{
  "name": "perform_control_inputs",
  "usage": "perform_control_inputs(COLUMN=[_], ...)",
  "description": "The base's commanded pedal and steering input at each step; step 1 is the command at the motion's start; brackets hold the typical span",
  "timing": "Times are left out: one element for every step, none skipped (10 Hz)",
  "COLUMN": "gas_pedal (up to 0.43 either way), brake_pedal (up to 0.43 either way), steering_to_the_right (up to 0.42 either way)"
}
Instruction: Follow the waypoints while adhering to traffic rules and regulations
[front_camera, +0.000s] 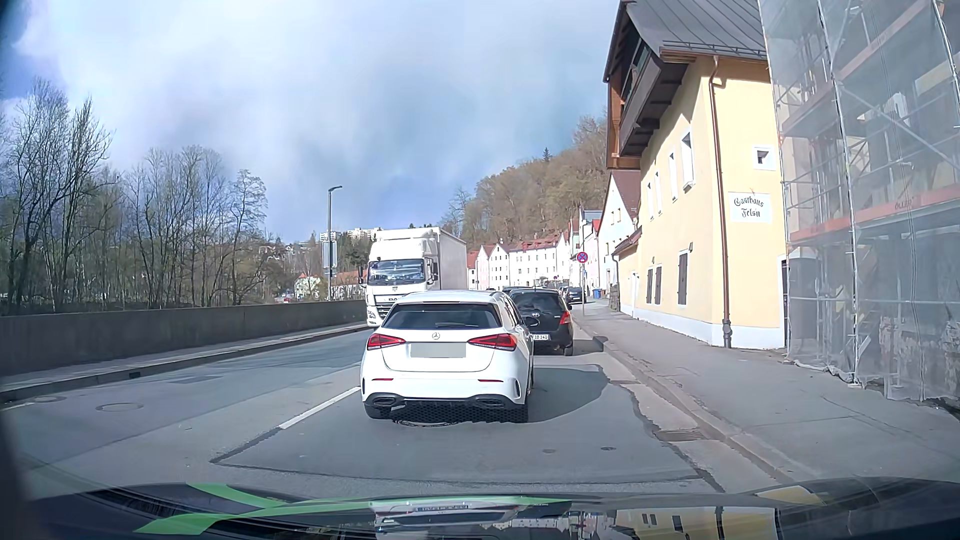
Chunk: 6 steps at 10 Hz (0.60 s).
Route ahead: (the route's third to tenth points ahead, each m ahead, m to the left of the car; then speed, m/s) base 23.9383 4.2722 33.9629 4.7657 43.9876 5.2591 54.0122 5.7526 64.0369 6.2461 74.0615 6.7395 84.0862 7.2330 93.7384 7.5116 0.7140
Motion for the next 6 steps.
perform_control_inputs(gas_pedal=[0.000,0.000,0.000,0.000,0.000,0.000], brake_pedal=[0.091,0.055,0.043,0.043,0.043,0.043], steering_to_the_right=[0.013,0.013,0.013,0.013,0.013,0.013])
